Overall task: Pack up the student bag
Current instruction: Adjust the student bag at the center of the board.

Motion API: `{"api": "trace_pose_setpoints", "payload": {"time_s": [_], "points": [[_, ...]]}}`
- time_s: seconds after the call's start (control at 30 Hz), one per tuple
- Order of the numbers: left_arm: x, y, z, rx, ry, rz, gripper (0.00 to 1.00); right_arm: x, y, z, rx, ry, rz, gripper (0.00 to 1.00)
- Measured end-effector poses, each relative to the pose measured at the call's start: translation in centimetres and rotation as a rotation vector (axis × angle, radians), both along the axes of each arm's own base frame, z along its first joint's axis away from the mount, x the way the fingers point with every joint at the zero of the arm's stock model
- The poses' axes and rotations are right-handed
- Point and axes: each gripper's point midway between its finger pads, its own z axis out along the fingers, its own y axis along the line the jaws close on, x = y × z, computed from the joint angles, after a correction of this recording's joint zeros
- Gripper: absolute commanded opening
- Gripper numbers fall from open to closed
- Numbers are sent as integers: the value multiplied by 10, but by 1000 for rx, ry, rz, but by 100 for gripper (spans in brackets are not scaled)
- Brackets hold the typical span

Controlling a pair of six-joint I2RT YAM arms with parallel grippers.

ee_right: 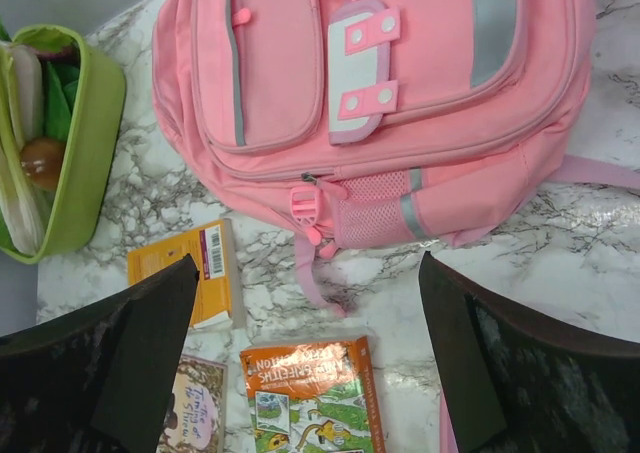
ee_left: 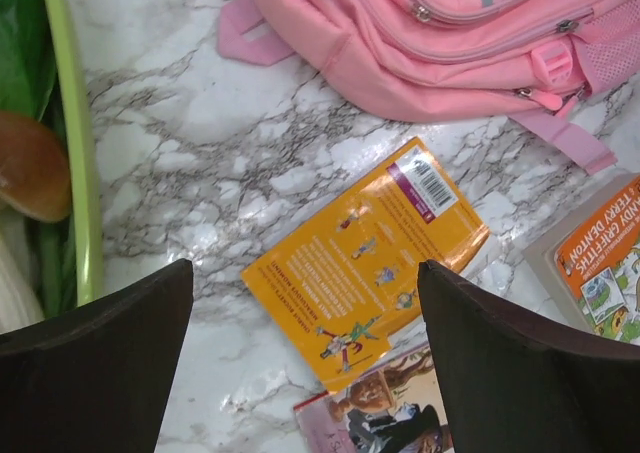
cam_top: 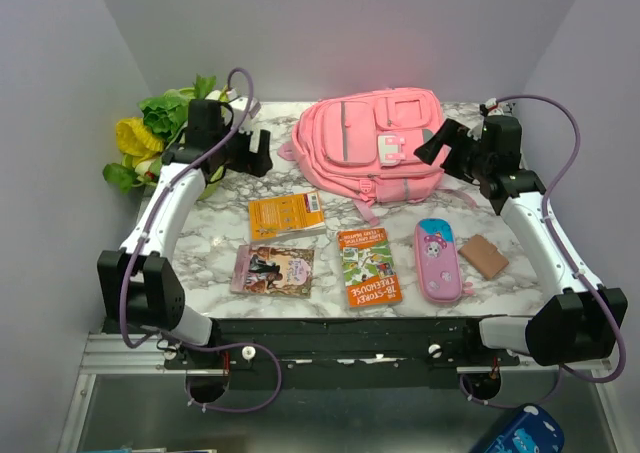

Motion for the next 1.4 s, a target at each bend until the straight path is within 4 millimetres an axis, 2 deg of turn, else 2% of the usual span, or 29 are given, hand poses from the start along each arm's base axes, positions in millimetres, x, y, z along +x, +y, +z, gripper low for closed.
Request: {"api": "trace_pose_setpoints", "payload": {"time_s": [0.13,0.2,0.33,0.43,0.67,0.9,1.13,1.3,1.37,1.4], "points": [[25,-36,-6,36,16,-60,99,1,-2,-3,-2,5,-13,100],[47,-50,-13,41,29,-66,99,0,-4,-11,-5,19,-26,100],[89,-60,-27,41,49,-21,99,-7,-6,-30,-12,58,-35,100],[121,-66,-40,32,58,22,99,-14,-7,-37,-14,66,-35,100],[167,-91,-76,-11,90,68,99,-20,-8,-38,-19,46,-36,100],[183,-109,-109,-40,128,88,99,-20,-9,-38,-25,42,-32,100],[192,-116,-131,-42,140,124,88,-22,-9,-32,-27,23,-28,100],[201,-117,-143,-36,147,155,85,-23,-7,-23,-19,-3,-17,100],[202,-116,-147,-38,154,162,71,-23,-5,-21,-13,-10,-8,100],[202,-116,-149,-39,156,164,58,-23,-4,-21,-10,-11,-3,100]]}}
